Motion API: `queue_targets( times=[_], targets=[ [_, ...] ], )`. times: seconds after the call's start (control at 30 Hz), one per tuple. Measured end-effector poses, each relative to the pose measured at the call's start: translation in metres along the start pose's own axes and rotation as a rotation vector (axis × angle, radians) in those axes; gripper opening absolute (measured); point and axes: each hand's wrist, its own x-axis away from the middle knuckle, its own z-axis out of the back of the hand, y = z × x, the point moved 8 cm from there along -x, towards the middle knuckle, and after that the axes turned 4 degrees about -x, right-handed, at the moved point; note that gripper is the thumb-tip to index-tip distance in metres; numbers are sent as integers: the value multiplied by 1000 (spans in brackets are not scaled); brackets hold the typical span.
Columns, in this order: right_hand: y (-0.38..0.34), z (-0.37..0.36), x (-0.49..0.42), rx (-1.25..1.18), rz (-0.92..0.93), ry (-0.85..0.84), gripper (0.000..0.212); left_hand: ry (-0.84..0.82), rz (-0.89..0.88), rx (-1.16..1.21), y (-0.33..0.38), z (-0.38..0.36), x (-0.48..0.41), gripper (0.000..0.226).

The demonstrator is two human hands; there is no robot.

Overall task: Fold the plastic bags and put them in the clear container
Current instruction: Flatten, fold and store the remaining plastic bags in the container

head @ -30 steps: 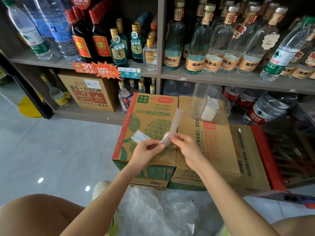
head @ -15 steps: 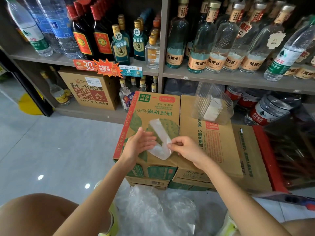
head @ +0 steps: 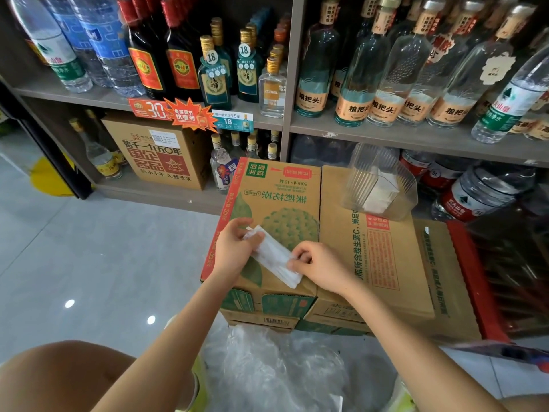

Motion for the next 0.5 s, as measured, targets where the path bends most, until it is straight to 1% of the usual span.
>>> queue_targets(
  times=[0.1, 0.17, 0.23, 0.33, 0.43, 0.5],
  targets=[
    [2, 0, 2, -30, 5, 64, 14, 41, -46, -60, 0, 2, 1, 21],
    [2, -1, 3, -20, 0, 98, 17, 91, -105, -173, 3, 4, 2, 20],
    [1, -2, 5, 51, 3, 125, 20, 132, -167, -321, 8, 5, 2, 23],
    [-6, -1, 6, 189, 35, 158, 27, 152, -228, -507, 11, 4, 1, 27],
    [-9, -2, 3, 244, 36, 157, 30, 141, -267, -681, 12, 3, -5, 31],
    [-10, -2, 0, 267, 25, 144, 31, 150, -288, -743, 12, 5, -9, 36]
  ],
)
